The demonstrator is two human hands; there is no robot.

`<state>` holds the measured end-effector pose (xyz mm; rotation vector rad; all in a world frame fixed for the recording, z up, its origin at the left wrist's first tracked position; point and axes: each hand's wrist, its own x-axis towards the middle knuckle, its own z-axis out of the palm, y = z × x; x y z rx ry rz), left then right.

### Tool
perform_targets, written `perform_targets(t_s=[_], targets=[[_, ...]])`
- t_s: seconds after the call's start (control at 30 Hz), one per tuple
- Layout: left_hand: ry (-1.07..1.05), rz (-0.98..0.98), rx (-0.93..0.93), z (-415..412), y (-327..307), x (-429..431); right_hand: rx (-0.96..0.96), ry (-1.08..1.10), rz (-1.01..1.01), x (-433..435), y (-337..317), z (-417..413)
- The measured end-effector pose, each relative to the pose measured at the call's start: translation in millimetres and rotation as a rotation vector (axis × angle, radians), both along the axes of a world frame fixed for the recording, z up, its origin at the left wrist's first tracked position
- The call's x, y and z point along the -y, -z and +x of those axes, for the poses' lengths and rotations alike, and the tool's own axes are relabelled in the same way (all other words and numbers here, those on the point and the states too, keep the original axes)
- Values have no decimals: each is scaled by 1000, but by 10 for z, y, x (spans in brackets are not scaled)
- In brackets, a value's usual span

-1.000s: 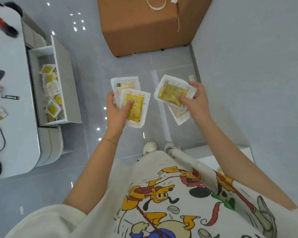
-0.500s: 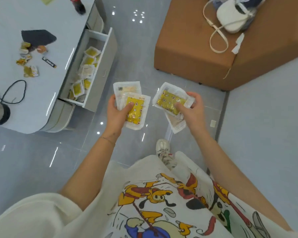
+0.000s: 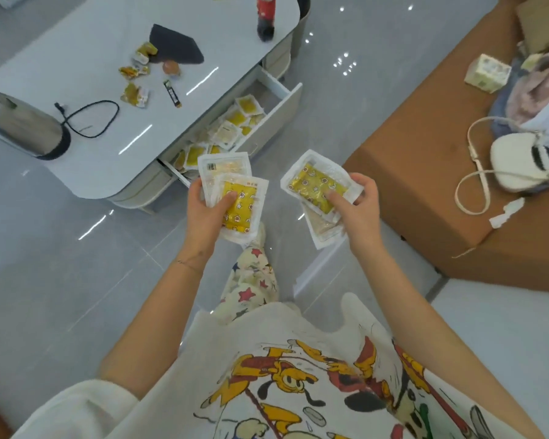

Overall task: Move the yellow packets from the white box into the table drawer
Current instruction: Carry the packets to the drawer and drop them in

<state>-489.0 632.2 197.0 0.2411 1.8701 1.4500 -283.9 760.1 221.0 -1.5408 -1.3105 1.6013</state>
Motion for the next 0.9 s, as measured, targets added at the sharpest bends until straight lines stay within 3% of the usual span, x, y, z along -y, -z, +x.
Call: perform_targets(t_s=[0.47,0.7,0.9], targets=[[-110,-82,-38,-1888,240,-697,-42,-5,-87,-1355,34,-1859],[-245,-120,61,-2351,355,-644,-10,-33,-81,-1838,162,-2496],[-414,-166,126,-2592,729,-592,70,-192,-191,-2116,684,-3017]])
